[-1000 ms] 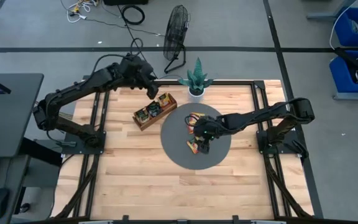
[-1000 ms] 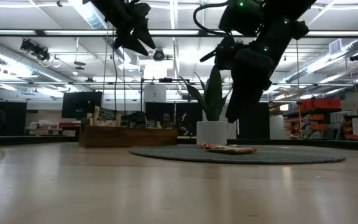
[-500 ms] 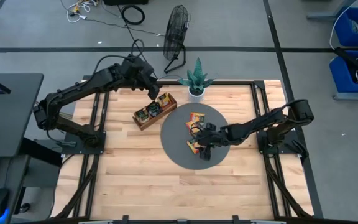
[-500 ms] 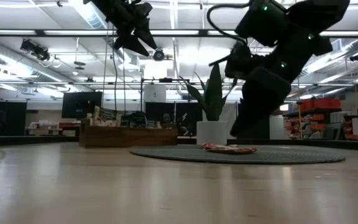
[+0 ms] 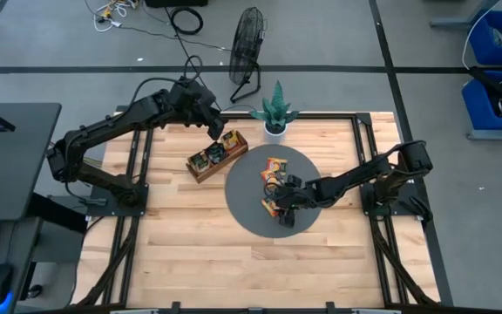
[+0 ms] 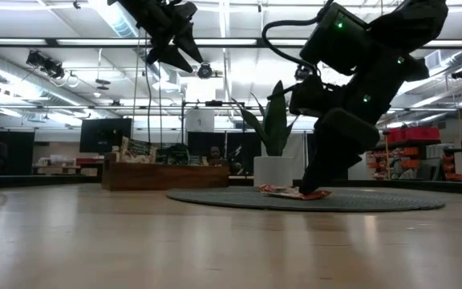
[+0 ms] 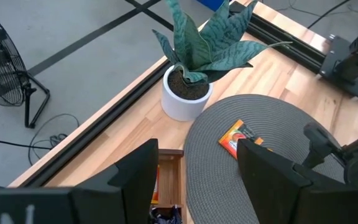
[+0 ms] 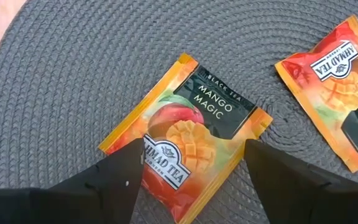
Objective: Pick & Place Tea
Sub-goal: Put the orange tea bag into the right section of the wooden organizer
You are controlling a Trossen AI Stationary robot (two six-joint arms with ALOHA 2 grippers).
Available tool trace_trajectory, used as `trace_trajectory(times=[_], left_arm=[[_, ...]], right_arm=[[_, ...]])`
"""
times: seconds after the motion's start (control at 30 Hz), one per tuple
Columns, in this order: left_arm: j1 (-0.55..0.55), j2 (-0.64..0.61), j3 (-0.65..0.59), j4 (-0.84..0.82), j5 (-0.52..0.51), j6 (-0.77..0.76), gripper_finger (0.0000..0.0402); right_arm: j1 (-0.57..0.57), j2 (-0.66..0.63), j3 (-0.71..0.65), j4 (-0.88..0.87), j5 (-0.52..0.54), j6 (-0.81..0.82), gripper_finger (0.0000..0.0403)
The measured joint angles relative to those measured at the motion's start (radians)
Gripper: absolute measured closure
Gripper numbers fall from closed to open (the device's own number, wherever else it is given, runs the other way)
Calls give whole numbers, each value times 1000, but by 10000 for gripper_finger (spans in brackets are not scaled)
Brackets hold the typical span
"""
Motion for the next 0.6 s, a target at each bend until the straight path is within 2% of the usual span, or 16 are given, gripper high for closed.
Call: trace_trajectory(times=[0.1,0.2,0.43,0.6], left_arm=[[0,0,0,0,0,0,177],[0,0,0,0,0,1,177],[0,0,0,2,0,1,177],[0,0,0,2,0,0,177]], right_arm=[[0,0,0,-8,0,0,132],[0,10,2,-11,-19,4,166],[0,53,3,-5,-83,8,284],[0,60,4,10,-87,7,368]])
